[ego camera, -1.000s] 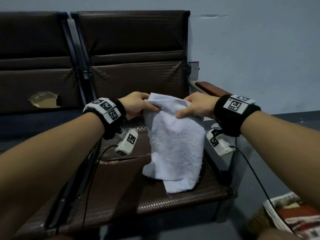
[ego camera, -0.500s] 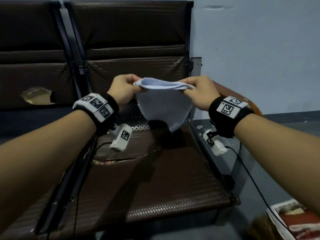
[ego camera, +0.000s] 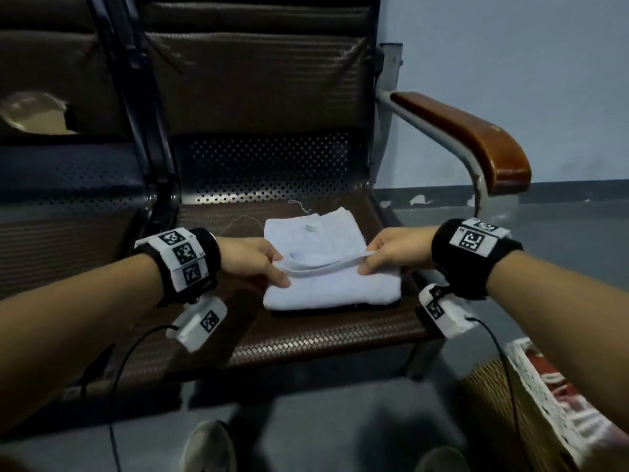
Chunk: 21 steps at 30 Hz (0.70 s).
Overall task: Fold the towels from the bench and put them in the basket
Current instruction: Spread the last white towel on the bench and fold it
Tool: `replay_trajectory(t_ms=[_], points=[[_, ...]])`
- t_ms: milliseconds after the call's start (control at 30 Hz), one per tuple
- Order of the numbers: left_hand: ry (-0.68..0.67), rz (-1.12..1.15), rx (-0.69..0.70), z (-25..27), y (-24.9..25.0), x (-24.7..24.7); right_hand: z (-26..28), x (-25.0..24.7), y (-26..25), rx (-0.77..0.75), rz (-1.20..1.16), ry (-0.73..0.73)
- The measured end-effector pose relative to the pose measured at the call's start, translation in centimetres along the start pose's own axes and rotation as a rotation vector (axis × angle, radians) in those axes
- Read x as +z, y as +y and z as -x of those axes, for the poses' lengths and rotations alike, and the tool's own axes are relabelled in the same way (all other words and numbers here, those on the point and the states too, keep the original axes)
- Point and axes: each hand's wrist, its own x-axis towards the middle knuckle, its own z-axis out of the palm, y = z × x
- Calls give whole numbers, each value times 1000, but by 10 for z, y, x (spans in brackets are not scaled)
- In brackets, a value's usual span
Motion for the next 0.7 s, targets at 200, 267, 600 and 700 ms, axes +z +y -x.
replay_trajectory(t_ms=[200,267,600,700], points=[[249,455,-73,-26,1,-7,-32,-13,-15,-2,-282,242],[426,479,-35,-40,2,-14,-52,-19,-18,-38,-376,416],[694,376,-174,-108,-16,-39,-121,-24,-22,-25,-157,696],[700,-9,-169,-107,-23,-32,-107,-18,-27,-174,109,639]])
